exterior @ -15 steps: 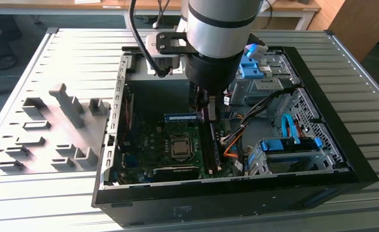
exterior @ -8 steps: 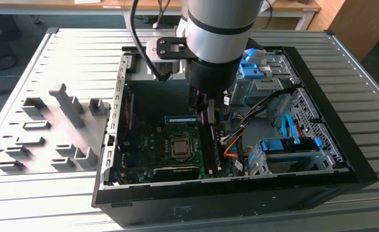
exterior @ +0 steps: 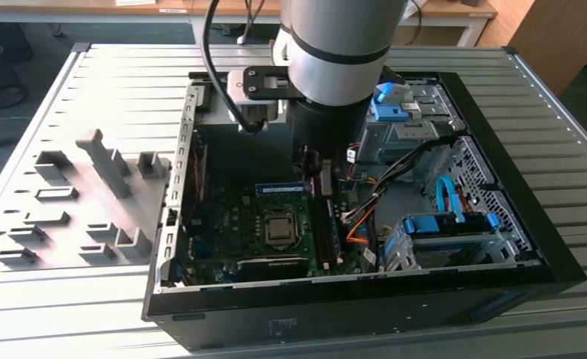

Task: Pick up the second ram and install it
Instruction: 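Pick up the second ram and move it above second insertion slot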

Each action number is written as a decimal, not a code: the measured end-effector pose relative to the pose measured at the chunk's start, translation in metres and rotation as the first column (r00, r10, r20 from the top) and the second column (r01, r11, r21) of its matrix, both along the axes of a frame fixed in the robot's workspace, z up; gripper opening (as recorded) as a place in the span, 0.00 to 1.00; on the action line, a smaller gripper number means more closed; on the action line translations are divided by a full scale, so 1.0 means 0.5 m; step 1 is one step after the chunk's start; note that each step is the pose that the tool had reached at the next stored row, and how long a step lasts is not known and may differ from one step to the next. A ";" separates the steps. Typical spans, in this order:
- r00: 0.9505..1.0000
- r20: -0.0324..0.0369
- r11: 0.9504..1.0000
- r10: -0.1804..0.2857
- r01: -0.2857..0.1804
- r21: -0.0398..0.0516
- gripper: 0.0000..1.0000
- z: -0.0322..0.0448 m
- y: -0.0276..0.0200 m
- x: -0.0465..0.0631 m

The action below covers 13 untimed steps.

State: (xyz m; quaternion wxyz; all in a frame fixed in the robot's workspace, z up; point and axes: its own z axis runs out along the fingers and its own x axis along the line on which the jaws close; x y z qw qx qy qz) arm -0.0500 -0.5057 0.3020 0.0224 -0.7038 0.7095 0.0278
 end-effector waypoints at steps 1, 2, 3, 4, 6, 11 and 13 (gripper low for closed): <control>1.000 0.000 1.000 0.000 0.000 0.000 0.14 -0.003 0.0000 0.000; 1.000 0.000 1.000 0.000 0.000 0.000 0.14 -0.006 0.0000 0.000; 1.000 0.000 1.000 0.000 0.000 0.000 0.14 -0.009 0.0000 0.000; 1.000 0.000 1.000 0.000 0.000 0.000 0.14 -0.013 0.0000 0.000; 1.000 0.000 1.000 0.000 0.000 0.000 0.14 -0.020 -0.0001 0.000; 1.000 0.000 1.000 0.000 0.000 0.000 0.14 -0.027 -0.0002 0.000; 1.000 0.000 1.000 0.000 0.000 0.000 0.14 -0.028 -0.0001 0.000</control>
